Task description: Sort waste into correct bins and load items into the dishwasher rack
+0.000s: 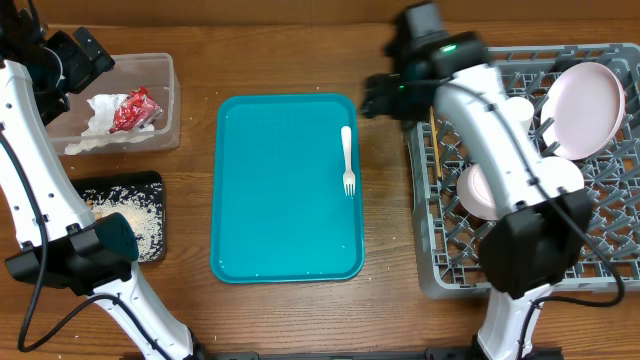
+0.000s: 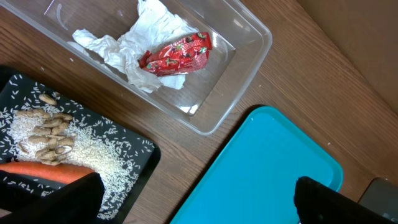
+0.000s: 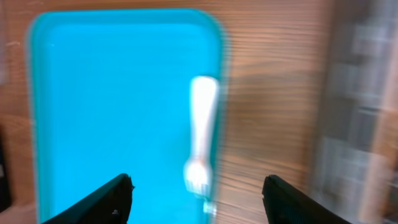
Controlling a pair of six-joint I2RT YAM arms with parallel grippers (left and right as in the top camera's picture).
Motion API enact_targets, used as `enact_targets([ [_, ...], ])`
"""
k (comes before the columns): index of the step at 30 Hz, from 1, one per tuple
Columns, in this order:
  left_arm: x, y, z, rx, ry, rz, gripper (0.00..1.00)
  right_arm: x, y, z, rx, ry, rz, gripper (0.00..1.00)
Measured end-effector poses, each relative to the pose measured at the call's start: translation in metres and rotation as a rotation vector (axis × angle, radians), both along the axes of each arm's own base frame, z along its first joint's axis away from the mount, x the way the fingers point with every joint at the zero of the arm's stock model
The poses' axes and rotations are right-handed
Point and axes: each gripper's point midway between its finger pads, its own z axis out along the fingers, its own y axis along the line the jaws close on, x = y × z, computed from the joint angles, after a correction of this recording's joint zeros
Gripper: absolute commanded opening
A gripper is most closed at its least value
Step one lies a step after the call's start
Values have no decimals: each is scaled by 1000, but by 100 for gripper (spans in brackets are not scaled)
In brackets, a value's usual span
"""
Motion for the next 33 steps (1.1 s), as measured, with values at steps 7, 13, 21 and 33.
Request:
enact_targets([
  [7, 0, 0, 0, 0, 0, 0, 100, -33, 76, -65, -130, 39, -27, 74],
  [13, 0, 0, 0, 0, 0, 0, 100, -36, 58, -126, -291, 106, -125, 74],
  [21, 0, 0, 0, 0, 0, 0, 100, -36, 53, -145, -328, 126, -154, 74],
  [33, 0, 0, 0, 0, 0, 0, 100, -38, 64, -164, -265, 147, -144, 67],
])
